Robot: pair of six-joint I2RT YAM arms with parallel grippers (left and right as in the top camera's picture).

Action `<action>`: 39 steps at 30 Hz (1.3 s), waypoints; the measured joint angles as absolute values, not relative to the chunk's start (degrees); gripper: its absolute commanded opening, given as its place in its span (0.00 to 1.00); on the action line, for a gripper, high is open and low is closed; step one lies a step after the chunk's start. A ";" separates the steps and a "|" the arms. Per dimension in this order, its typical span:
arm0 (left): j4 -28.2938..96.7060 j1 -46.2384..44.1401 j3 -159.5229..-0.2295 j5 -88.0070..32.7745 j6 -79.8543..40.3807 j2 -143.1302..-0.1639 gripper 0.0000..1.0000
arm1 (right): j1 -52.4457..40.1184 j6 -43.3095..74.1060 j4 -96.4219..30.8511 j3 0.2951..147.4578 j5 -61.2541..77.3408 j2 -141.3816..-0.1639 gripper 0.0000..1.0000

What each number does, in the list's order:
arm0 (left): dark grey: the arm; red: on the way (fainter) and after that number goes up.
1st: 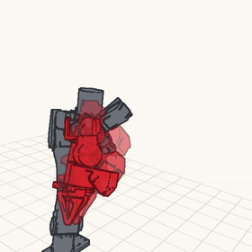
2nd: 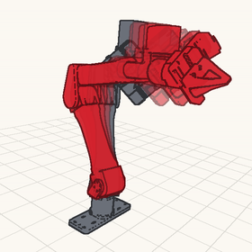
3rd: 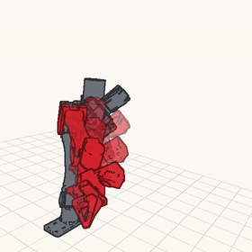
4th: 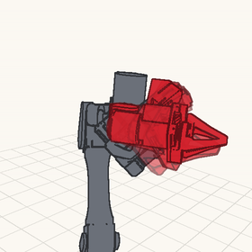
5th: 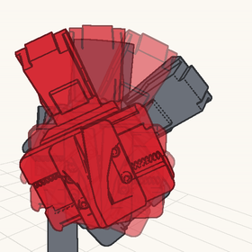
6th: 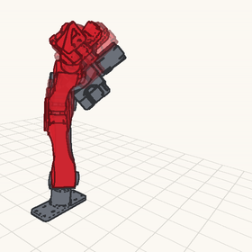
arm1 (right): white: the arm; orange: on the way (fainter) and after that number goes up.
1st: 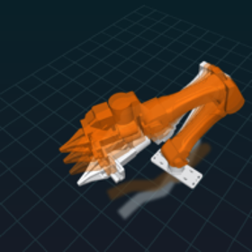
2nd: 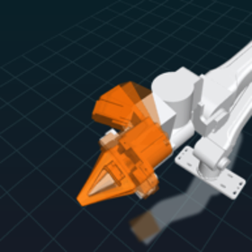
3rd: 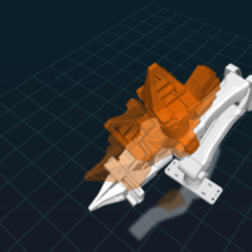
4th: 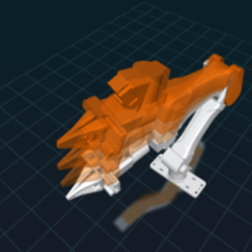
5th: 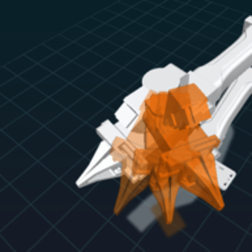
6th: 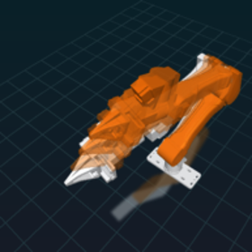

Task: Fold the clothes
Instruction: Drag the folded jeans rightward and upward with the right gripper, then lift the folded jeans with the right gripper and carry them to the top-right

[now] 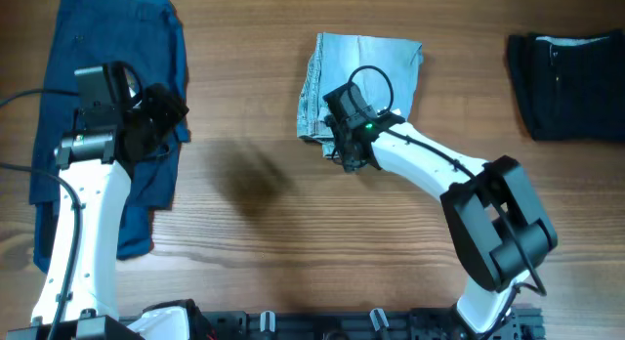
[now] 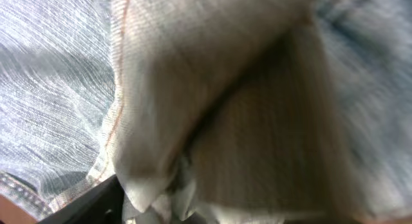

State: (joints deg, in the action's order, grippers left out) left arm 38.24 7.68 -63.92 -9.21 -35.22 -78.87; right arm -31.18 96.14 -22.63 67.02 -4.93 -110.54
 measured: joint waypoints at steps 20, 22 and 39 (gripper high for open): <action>38.39 7.68 -63.92 -8.19 -35.22 -78.87 0.65 | -6.83 40.47 -16.12 66.63 22.09 -111.35 0.04; 38.39 7.68 -63.92 -8.19 -35.22 -78.87 0.65 | -5.78 37.58 -15.92 66.13 22.57 -108.99 0.04; 38.39 7.68 -63.92 -8.14 -35.22 -78.87 0.65 | 4.75 25.34 -2.94 65.80 23.18 -84.55 0.04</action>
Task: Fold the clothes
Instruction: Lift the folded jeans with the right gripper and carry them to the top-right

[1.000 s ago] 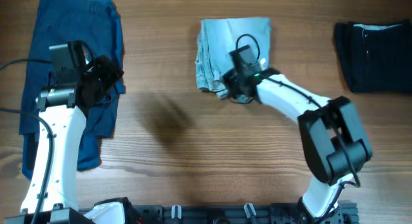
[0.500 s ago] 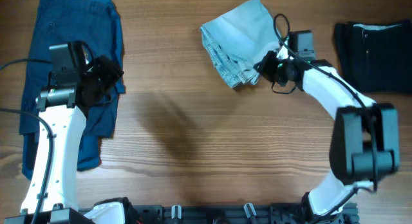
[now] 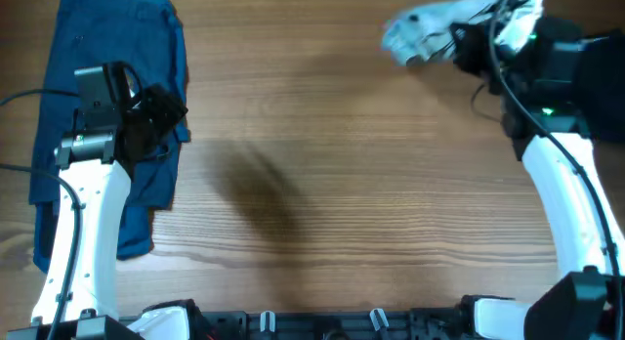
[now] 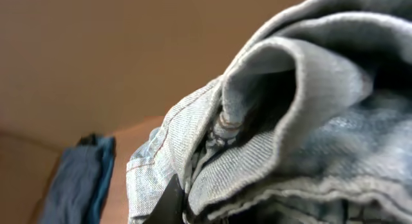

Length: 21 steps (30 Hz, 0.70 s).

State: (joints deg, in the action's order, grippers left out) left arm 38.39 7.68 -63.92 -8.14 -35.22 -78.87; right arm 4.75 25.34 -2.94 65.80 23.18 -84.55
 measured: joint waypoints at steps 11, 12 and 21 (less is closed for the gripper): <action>38.39 7.68 -63.92 -7.99 -35.22 -78.87 0.65 | 23.16 10.68 10.37 65.73 24.71 -83.33 0.04; 38.37 7.68 -63.92 -7.99 -35.22 -78.87 0.65 | 25.21 9.67 10.39 65.73 25.41 -83.33 0.04; 38.41 7.68 -63.92 -7.99 -35.22 -78.87 0.64 | 38.11 10.46 25.80 65.69 44.03 -91.68 0.04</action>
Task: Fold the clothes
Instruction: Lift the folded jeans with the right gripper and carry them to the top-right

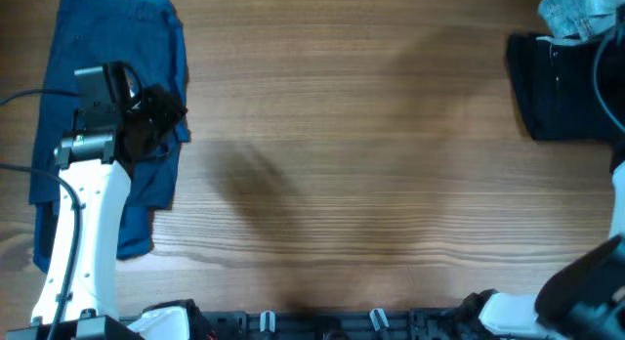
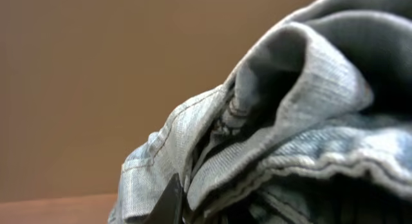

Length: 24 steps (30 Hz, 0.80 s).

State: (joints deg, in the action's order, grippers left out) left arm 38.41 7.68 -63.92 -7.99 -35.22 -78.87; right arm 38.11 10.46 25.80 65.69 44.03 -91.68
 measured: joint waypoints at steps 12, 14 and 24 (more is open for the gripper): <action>37.74 7.68 -63.92 -7.99 -35.22 -78.87 0.63 | 43.99 15.42 38.89 65.56 62.59 -105.45 0.04; 37.43 7.68 -63.92 -7.99 -35.22 -78.87 0.62 | 44.03 15.42 40.14 65.56 63.40 -105.45 0.04; 36.73 7.68 -63.92 -7.99 -35.22 -78.87 0.61 | 44.95 16.73 44.01 65.60 60.80 -108.29 0.04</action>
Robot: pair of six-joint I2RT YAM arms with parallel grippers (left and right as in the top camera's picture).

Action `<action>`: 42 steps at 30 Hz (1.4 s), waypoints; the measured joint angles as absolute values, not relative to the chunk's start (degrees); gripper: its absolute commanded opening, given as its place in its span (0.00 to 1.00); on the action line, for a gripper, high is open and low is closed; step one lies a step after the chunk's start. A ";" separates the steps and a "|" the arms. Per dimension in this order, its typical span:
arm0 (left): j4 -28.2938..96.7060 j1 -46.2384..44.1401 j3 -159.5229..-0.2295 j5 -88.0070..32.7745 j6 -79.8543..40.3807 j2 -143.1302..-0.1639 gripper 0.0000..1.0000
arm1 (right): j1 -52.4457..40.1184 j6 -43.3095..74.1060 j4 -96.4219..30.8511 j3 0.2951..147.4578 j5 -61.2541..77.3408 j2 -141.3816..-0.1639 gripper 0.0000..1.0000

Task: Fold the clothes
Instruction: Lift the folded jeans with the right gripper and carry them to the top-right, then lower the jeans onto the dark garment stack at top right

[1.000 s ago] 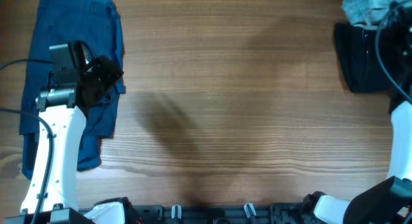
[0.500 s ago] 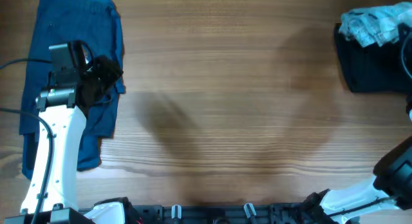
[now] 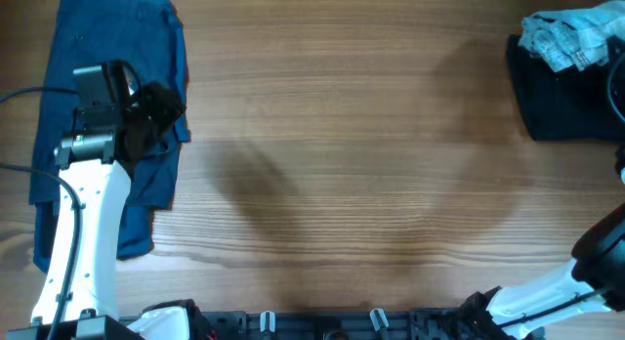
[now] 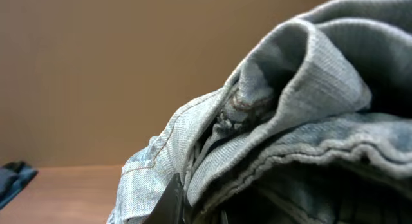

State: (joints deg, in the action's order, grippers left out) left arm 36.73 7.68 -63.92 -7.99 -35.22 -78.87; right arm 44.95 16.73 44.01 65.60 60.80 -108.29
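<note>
A folded light-denim garment hangs bunched at the back right, over the far edge of a folded black garment. In the right wrist view the denim fills the frame, and my right gripper is shut on it, with one dark finger showing at the bottom. In the overhead view that gripper is hidden behind the cloth. A long dark-blue garment lies spread flat on the left. My left gripper hovers over its right edge; its jaws are too dark to read.
The wooden table stretches between the two sides. The left arm's white link runs along the blue garment toward the front edge. Part of the right arm shows at the right edge.
The denim bundle sat at the top right corner and now hangs a little lower and further left, over the black garment's far edge. The left arm has not moved.
The folded denim lay at the back middle of the table with my right gripper at its front edge. Then it was in the air further right, held by that gripper. Later it was at the far right corner, and now it hangs above the black garment.
</note>
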 measured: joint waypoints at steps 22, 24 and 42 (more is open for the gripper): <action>34.98 7.68 -63.92 -7.99 -35.22 -79.59 0.61 | 46.39 23.35 49.50 77.36 57.56 -121.19 0.04; 34.94 7.68 -63.92 -7.99 -35.24 -80.53 0.61 | 46.02 23.35 49.78 78.63 56.18 -121.19 0.04; 34.50 7.66 -63.92 -8.88 -35.24 -83.46 0.62 | 44.07 24.51 48.90 81.17 55.11 -130.72 0.04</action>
State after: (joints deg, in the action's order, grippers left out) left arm 34.50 7.66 -63.92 -8.88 -35.24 -83.46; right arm 44.07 24.51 48.90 81.17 55.11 -130.72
